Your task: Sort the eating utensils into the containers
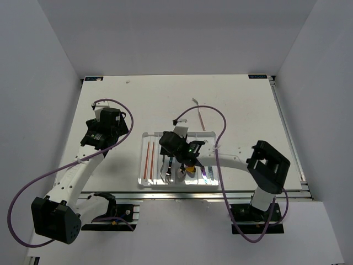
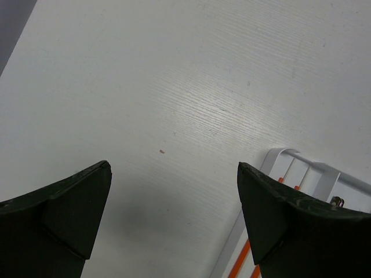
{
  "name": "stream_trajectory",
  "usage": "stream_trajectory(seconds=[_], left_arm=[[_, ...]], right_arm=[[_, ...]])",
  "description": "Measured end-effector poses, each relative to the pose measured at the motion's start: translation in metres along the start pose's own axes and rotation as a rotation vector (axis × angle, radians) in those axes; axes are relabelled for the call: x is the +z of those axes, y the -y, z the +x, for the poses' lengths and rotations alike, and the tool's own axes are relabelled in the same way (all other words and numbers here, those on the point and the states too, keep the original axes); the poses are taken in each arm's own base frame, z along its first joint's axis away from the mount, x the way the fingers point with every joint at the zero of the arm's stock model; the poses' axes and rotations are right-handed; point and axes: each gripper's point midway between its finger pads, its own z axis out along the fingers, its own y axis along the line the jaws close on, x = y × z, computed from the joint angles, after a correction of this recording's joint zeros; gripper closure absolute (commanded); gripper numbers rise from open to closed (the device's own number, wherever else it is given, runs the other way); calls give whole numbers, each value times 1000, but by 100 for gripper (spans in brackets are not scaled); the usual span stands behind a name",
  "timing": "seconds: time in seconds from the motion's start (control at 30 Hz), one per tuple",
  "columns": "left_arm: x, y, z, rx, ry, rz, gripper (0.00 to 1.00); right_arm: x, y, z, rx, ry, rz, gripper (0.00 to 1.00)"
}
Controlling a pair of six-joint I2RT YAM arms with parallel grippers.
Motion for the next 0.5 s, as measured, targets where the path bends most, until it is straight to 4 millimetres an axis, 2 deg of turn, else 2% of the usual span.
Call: stream_trajectory(seconds=[0.1,0.2,0.3,0.37,0.43,0.5], left_arm=[[0,0,0,0,0,0,2],[0,0,0,0,0,0,2],[0,0,0,0,0,-1,2],[0,0,0,0,0,-1,2],[0,0,0,0,1,-1,2],[0,0,0,0,1,-2,2]], right_arm=[[-15,-8,-34,-51,28,-84,39],[-11,2,-99,-85,56,-145,40],[24,35,-183,-135,107,-82,40],[52,60,-224,-183,130,-7,40],[81,83,-243,-234,110,56,40],[107,105,-239,-283,49,106,42]])
